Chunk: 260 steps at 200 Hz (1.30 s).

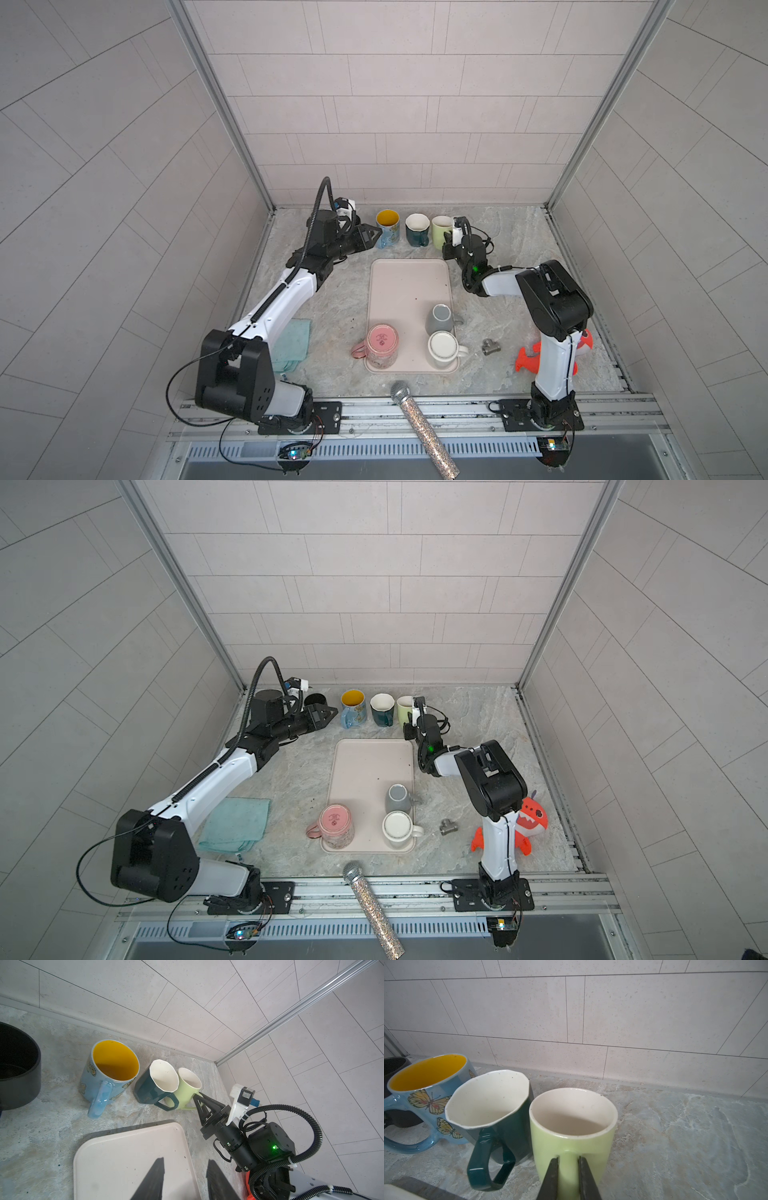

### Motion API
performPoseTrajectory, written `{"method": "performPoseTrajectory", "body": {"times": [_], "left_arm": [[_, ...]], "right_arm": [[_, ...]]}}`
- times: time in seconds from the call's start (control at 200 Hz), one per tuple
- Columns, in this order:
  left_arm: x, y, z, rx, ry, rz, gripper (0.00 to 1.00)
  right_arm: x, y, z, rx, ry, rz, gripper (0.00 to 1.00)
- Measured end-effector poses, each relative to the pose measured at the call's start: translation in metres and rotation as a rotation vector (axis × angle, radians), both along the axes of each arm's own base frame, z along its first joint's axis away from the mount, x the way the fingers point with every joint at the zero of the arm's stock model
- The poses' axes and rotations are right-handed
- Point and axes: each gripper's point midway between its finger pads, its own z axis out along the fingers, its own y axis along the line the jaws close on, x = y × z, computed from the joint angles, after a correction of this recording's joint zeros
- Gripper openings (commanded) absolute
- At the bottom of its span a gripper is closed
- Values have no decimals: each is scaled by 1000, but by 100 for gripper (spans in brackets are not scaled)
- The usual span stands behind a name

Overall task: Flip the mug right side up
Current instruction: 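Lower the light green mug upright beside the dark green mug with the right gripper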

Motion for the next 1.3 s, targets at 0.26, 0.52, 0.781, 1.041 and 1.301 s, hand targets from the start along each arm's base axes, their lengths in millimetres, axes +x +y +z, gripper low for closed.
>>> {"method": "performPoseTrajectory", "body": {"times": [0.26, 0.52, 0.781, 1.041, 1.301], "left_arm": [[1, 0, 6, -13, -29, 0, 40], [-1, 0, 9, -24, -44, 2, 40], [-1, 0, 8, -35, -48, 5, 40], [-1, 1, 8, -53, -56, 12, 40], [-4, 2, 10, -57, -65, 13, 40]], "right_arm": [[4, -4, -6, -24, -24, -23, 0], [8, -5, -9, -25, -56, -35, 0], [8, -6, -11, -17, -74, -41, 3], [6, -8, -12, -7, -80, -48, 26], [1, -8, -18, -9, -68, -51, 34]]}}
